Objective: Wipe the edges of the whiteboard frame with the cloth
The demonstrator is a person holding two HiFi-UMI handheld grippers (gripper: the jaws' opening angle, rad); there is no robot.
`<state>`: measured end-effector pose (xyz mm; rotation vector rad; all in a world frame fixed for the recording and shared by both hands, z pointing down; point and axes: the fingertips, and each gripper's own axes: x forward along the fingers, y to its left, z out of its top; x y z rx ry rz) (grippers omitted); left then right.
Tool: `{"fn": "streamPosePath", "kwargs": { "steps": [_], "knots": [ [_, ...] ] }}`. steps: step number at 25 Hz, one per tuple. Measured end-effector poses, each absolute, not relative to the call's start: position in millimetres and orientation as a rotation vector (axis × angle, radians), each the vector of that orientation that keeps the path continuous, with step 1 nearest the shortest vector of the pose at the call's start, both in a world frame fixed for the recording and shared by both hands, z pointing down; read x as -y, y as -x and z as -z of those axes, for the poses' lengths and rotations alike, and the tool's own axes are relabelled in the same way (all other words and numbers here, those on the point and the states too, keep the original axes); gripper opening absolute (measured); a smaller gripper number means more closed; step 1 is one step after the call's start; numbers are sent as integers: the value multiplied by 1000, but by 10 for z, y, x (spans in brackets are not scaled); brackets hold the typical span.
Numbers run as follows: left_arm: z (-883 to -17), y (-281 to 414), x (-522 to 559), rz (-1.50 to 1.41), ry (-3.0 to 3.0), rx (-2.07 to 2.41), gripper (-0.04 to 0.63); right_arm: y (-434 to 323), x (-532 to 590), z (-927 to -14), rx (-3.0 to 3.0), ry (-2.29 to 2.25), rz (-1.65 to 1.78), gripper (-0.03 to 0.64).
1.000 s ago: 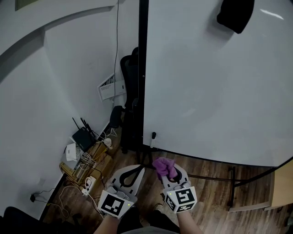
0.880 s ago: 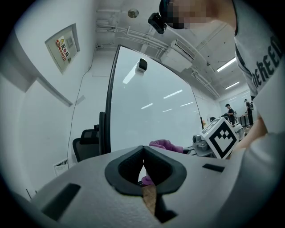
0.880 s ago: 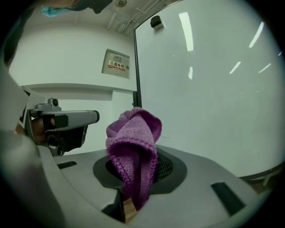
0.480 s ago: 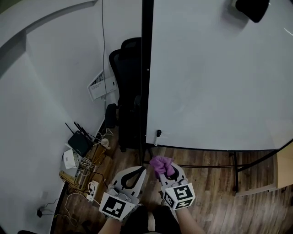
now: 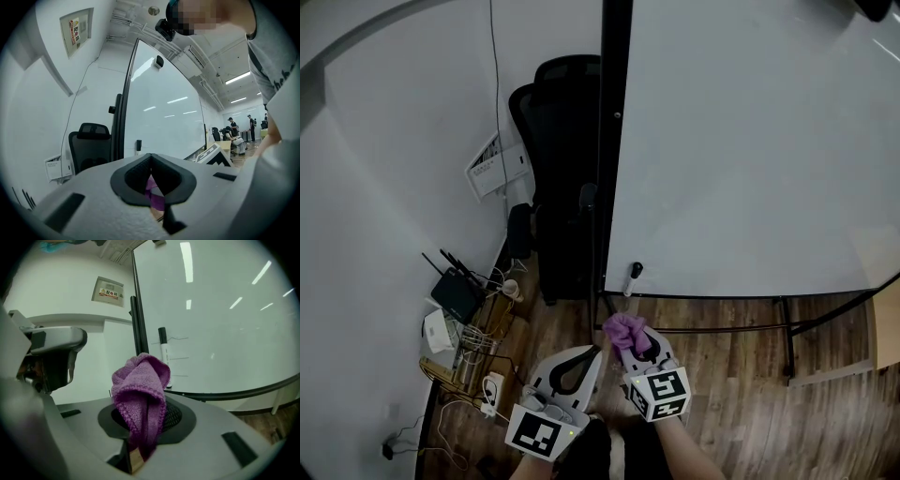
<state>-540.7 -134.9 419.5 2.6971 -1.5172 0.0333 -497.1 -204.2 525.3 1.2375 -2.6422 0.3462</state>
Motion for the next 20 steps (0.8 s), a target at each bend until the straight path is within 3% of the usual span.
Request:
{"fn": "streamPosePath", "kwargs": {
  "steps": [20],
  "knots": [
    [-4415,5668,1452,-60,-2688,1518,17,5351,2737,-5911,2515,-1320,-420,81]
  ]
}}
